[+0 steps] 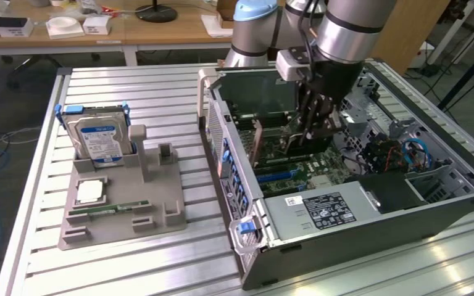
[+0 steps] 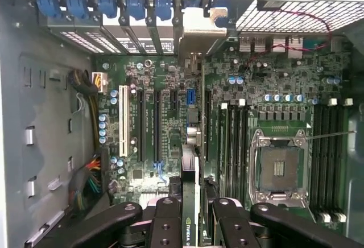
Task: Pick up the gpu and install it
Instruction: 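Insert the gpu into the slot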
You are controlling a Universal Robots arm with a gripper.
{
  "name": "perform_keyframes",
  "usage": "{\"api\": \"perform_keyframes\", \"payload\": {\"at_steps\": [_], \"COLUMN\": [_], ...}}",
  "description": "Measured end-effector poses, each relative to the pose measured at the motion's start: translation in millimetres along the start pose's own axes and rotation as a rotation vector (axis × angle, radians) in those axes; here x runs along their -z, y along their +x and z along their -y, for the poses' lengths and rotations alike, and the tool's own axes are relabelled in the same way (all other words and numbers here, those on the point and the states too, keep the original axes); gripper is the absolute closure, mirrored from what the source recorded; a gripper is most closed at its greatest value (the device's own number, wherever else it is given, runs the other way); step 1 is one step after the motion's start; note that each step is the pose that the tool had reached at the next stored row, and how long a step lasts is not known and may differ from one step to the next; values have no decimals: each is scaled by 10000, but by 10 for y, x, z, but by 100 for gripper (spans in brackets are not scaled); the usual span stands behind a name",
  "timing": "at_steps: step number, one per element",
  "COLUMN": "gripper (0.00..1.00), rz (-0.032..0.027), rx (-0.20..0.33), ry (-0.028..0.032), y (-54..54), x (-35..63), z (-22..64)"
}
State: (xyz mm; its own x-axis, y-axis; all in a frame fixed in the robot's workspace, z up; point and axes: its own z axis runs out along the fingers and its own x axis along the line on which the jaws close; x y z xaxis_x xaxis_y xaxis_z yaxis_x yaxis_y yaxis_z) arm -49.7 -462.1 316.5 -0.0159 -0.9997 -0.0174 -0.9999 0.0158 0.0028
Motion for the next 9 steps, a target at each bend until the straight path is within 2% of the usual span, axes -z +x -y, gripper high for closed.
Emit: {"api": "perform_keyframes", "payload": {"at_steps": [9], "gripper": [74], "rz": [2], "rx": [3], "ry": [1], "y": [8], "x": [-157], "z": [-5]}}
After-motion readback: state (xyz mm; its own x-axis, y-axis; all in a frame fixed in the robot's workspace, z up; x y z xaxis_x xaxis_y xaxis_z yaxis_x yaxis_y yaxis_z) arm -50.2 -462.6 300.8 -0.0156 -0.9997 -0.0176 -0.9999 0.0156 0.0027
